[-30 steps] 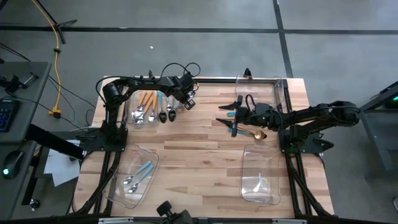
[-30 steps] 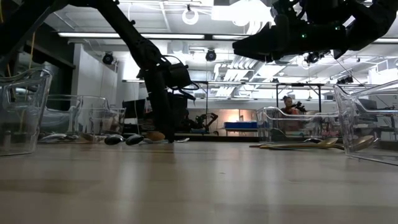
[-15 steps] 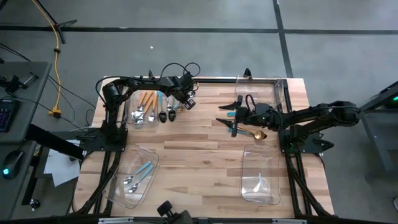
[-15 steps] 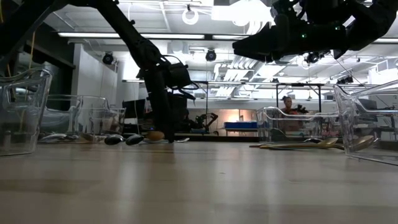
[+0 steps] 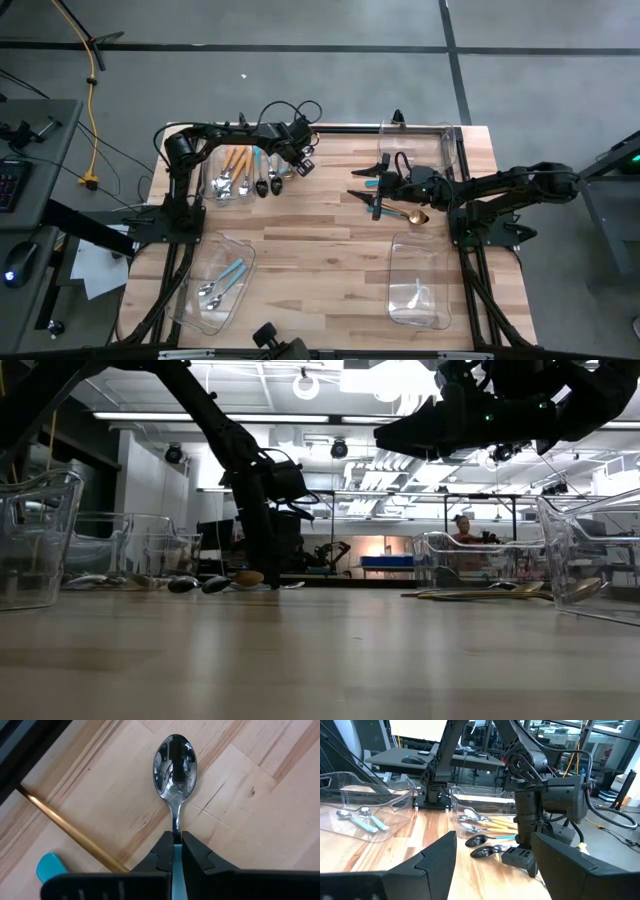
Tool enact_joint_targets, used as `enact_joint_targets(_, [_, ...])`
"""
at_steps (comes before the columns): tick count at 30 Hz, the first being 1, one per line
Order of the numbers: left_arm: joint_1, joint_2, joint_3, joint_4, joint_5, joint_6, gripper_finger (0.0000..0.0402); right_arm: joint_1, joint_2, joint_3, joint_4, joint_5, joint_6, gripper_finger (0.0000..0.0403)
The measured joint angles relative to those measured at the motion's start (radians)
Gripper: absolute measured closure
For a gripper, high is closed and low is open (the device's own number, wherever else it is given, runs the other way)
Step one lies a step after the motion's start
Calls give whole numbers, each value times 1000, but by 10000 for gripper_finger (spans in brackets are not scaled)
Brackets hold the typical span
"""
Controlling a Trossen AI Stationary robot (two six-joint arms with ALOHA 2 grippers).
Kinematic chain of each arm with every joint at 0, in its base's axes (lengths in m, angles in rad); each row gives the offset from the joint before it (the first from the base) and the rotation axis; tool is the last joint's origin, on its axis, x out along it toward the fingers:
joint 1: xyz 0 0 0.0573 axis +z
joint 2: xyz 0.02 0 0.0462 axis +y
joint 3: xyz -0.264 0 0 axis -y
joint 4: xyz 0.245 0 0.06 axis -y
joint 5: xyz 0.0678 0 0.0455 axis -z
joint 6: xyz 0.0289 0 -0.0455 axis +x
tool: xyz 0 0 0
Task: Sort silverware by color (type)
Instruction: Put the light blue spoon into the bottom left transparent bin
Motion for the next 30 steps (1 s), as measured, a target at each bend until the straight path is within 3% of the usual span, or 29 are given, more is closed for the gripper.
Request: enact_joint_targets(30, [0, -2, 2, 16, 0, -25, 401, 0, 0, 0, -14, 0, 0, 160])
